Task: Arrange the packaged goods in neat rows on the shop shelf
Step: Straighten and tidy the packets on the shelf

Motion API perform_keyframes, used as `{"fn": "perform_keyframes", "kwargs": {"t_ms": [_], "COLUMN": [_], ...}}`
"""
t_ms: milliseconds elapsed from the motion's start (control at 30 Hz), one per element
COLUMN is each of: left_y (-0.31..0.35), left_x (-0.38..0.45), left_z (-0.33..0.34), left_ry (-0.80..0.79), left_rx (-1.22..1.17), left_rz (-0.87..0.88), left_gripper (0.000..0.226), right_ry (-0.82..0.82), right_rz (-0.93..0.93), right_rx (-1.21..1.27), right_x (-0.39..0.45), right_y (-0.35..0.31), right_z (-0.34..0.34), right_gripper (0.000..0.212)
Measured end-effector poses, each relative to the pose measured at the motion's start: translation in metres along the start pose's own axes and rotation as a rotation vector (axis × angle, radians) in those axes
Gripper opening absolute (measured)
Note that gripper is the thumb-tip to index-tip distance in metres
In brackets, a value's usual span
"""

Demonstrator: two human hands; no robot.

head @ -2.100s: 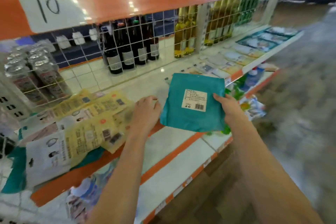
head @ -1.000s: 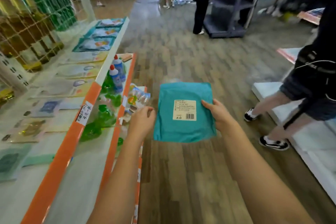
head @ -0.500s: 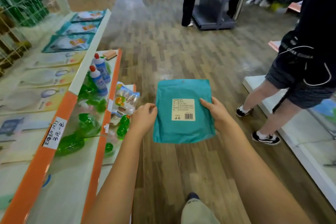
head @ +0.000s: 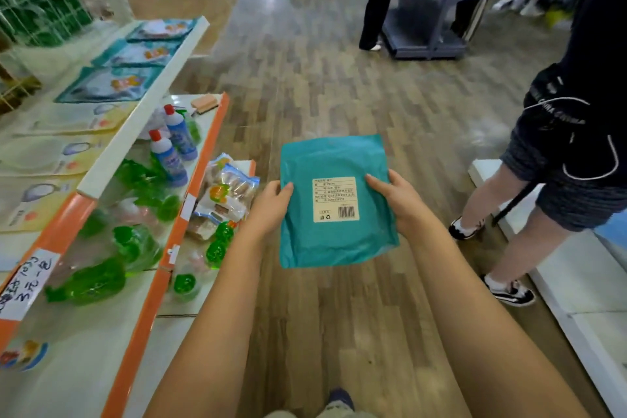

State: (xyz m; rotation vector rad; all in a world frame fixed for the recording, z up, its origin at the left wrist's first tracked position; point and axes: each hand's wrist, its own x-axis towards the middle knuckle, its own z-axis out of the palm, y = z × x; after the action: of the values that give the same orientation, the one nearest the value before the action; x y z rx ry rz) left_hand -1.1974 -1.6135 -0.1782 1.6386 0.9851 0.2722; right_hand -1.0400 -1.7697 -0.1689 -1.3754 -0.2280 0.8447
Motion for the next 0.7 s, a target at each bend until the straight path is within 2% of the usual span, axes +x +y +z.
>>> {"fn": "perform_keyframes", "kwargs": {"t_ms": [133, 233, 433, 600, 700], "left_y": [0.005, 0.012, 0.013, 0.017, 0.018], "left_x": [0.011, 0.012, 0.024, 0.027, 0.032], "left_z": [0.010, 0.015, 0.022, 0.018, 0.013], "left_ry": [-0.075, -0.147, -0.198, -0.175, -0.122], "left_rx": [-0.304, -0.544, -0.587, -0.571, -0.566], "left_rz": [-0.170, -0.199, -0.247, -0.257, -0.235], "left_gripper": [0.028, 0.021, 0.023, 0.024, 0.025], "right_ry": [-0.025, -0.030, -0.005, 0.082, 0.176], "right_rz": [0.033, 0.059, 0.089, 0.131, 0.135], "right_rx": [-0.034, -0.039, -0.050, -0.138, -0.265], "right_x": [0.011, 0.016, 0.024, 0.035, 0.041], "right_y": [0.000, 0.004, 0.012, 0.018, 0.022], "right_z": [-0.008, -0.011, -0.019, -0.016, -0.009], "right_gripper": [0.019, 0.010, 0.009, 0.033, 0.038]}}
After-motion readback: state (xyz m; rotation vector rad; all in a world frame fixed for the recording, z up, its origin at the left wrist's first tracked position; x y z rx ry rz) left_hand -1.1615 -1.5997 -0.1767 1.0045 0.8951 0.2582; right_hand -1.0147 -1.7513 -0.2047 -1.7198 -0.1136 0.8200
